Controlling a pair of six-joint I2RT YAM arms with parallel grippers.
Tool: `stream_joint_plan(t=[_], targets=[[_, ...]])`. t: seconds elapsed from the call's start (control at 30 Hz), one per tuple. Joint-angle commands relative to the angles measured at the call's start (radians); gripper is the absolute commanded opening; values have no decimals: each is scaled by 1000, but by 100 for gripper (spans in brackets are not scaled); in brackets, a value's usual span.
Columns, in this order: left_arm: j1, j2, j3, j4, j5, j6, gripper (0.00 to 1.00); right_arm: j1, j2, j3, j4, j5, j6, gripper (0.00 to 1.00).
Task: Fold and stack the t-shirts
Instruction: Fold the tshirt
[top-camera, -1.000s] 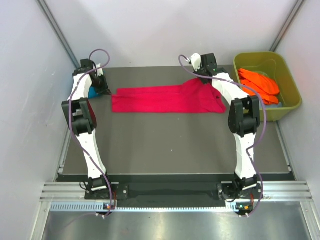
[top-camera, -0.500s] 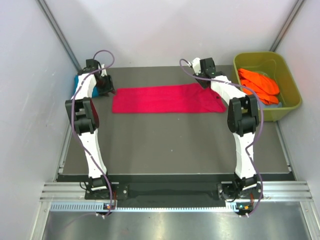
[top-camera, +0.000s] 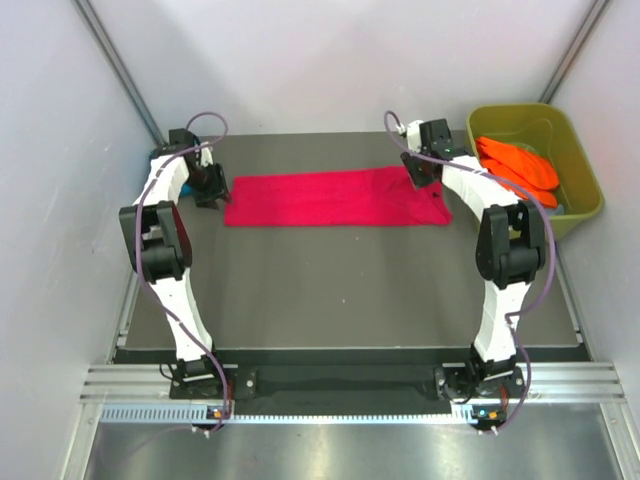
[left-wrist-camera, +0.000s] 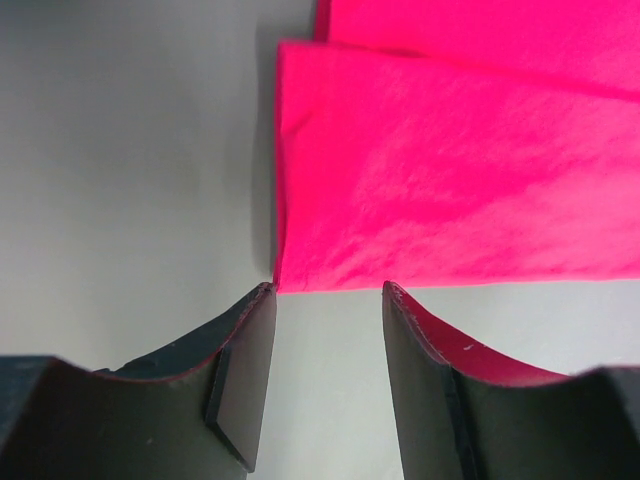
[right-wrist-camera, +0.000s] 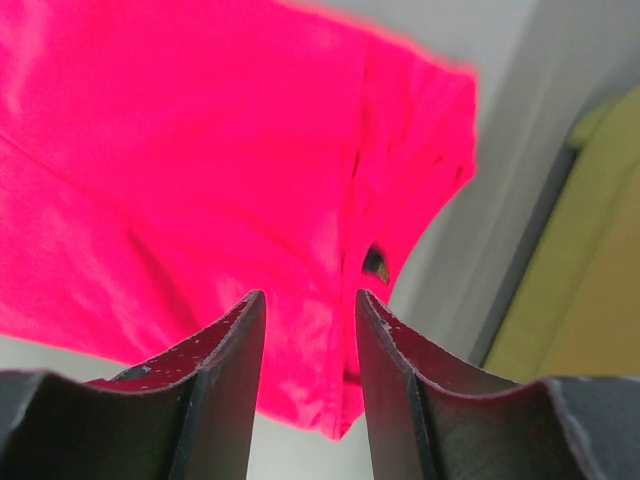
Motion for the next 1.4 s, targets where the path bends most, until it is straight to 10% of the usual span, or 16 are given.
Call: stream_joint_plan(t=[0.0, 0.57, 0.7, 0.77, 1.37], targets=[[2, -15, -17, -13, -3, 1, 52, -30, -40, -30, -55, -40, 54, 42], [2, 126, 26, -27, -9, 4, 48, -91, 17, -136, -69, -38, 59, 43], [3, 133, 26, -29, -4, 11, 27, -93, 74, -109, -69, -35, 62, 20], [2, 125, 12, -35, -1, 15, 0, -93, 104, -89, -67, -35, 68, 12], [0, -143, -263, -88, 103, 31, 0, -93, 229, 124, -55, -26, 71, 0]])
